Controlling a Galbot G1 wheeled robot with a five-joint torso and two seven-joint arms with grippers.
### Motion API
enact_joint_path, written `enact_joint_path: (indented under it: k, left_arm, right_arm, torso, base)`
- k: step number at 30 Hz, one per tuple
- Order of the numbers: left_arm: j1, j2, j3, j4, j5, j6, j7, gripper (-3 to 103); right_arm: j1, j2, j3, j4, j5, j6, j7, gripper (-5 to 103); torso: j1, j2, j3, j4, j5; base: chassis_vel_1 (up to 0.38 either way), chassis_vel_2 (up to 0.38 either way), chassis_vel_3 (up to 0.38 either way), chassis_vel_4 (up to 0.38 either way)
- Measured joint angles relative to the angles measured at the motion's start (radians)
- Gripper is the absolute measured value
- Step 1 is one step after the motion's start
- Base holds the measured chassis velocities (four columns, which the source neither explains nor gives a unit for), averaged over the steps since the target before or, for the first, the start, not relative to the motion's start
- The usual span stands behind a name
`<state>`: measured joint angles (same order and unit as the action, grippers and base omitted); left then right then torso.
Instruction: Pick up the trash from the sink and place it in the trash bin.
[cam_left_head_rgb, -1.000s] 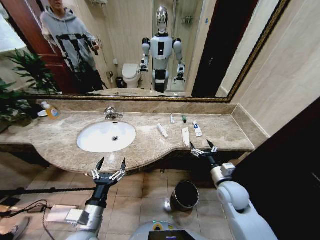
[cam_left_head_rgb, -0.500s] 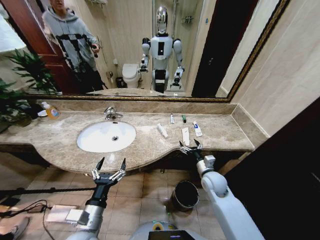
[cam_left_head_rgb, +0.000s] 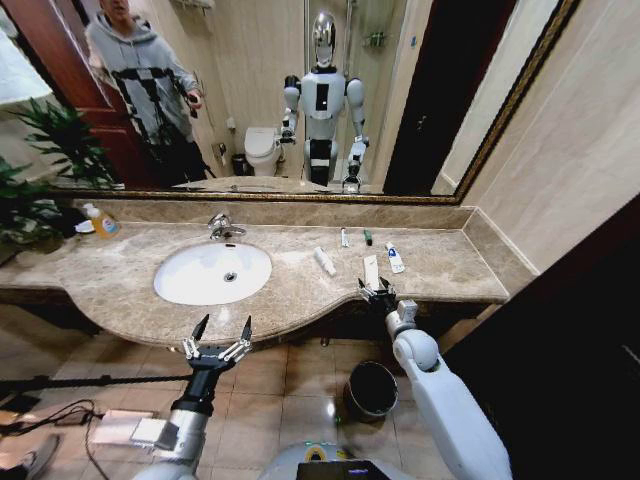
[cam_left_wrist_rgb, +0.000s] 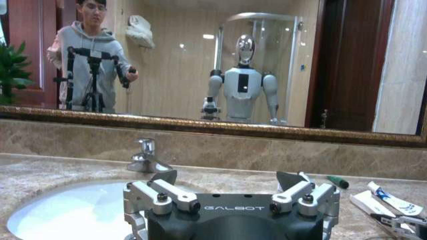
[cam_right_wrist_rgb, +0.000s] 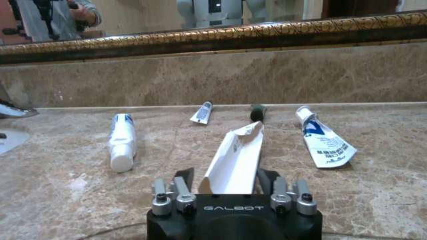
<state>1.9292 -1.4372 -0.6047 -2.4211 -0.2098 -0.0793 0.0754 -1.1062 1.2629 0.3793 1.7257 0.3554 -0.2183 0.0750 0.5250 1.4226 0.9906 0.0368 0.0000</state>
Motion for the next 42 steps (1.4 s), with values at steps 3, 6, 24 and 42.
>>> enact_joint_path:
  k: [3,6,24,42]
  left_arm:
    - [0.000,0.000,0.000,0.000,0.000,0.000,0.000,100]
    - [0.000,0.000,0.000,0.000,0.000,0.000,0.000,100]
    - [0.000,0.000,0.000,0.000,0.000,0.000,0.000,100]
    - [0.000,0.000,0.000,0.000,0.000,0.000,0.000,100]
  right_arm:
    - [0.001,-0.002,0.001,-0.001,0.000,-0.002,0.001,48]
    - [0.001,-0.002,0.002,-0.001,0.000,-0.002,0.001,44]
    - [-0.041,-0.022,0.042,0.060,0.023,-0.003,0.000,0]
    - [-0.453,-0.027,0.238,0.330,0.022,0.263,-0.045,0]
  torso:
    - [0.000,0.000,0.000,0.0000,0.0000]
    - [0.000,0.000,0.000,0.0000,0.0000]
    - [0.000,0.000,0.000,0.0001,0.0001]
    - [0.000,0.000,0.000,0.0000,-0.0001]
  base:
    - [0.000,0.000,0.000,0.000]
    - [0.000,0.000,0.000,0.000]
    - [0.000,0.000,0.000,0.000]
    - [0.000,0.000,0.000,0.000]
